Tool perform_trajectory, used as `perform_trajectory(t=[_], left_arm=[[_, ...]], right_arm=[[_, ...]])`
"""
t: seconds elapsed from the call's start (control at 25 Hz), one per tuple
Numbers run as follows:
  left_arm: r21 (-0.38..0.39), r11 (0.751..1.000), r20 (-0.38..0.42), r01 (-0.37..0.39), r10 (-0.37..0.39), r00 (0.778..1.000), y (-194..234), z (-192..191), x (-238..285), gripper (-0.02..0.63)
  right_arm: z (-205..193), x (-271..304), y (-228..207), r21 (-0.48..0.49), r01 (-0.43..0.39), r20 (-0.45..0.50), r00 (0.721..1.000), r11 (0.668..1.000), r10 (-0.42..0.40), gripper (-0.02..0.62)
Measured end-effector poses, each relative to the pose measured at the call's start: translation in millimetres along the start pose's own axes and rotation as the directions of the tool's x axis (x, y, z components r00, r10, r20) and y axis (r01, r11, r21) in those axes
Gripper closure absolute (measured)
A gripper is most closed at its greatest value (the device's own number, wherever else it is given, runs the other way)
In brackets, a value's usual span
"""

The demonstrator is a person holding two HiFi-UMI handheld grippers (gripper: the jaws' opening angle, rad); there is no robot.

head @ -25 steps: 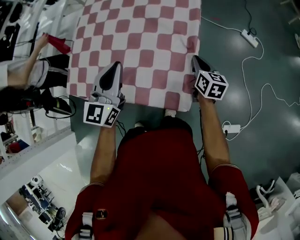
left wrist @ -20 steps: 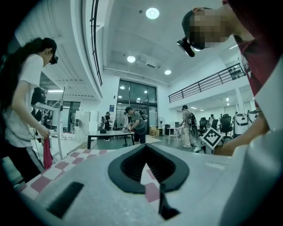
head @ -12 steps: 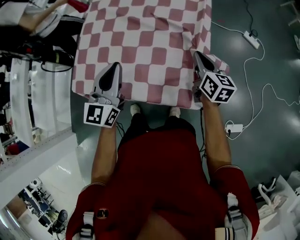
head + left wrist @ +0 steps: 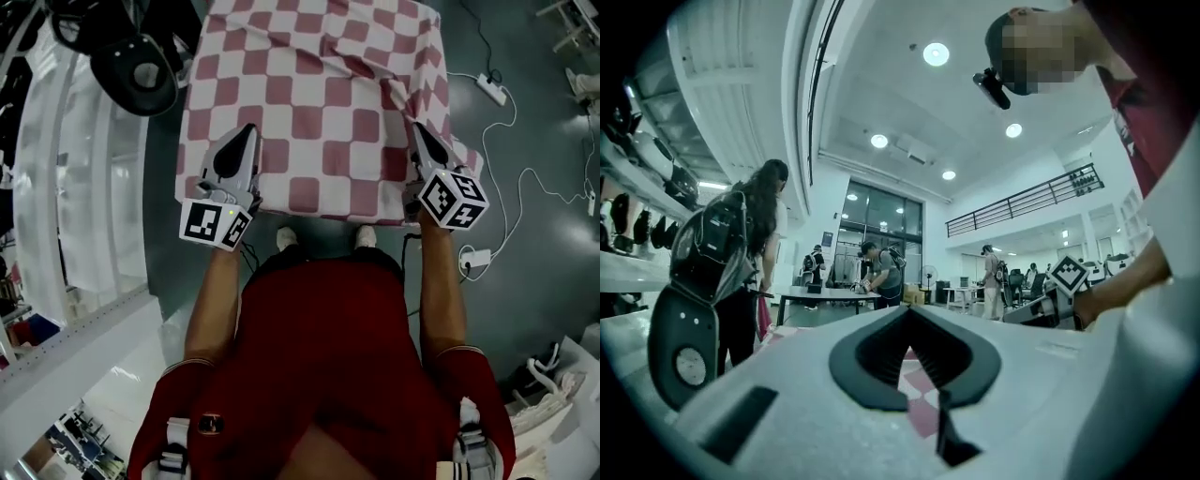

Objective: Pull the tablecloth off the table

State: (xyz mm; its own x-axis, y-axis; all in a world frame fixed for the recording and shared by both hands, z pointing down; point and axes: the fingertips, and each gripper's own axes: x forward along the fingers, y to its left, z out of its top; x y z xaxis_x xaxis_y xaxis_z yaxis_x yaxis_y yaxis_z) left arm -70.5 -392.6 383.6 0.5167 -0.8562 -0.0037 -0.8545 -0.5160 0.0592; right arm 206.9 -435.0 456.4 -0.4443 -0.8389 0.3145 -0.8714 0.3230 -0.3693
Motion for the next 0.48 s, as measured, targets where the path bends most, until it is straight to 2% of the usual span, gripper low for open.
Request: perform_trajectory(t=[0.16, 0.48], left_arm=[[-0.009, 1.000, 0.011, 0.017, -0.017, 1.000, 44.1, 0.3, -17.9, 0.600], [-0.008, 1.000, 0.014, 0.019, -0.019, 1.000, 118.8, -1.8, -51.4, 0.601]], right_arm=[[-2.8, -3.8, 30.7, -0.048, 0.040, 0.019, 0.999, 0.998, -0.039, 0.583], [-3.1, 14.4, 123.0, -0.078, 0.011, 0.049, 0.999, 0.997, -0.007, 0.582]])
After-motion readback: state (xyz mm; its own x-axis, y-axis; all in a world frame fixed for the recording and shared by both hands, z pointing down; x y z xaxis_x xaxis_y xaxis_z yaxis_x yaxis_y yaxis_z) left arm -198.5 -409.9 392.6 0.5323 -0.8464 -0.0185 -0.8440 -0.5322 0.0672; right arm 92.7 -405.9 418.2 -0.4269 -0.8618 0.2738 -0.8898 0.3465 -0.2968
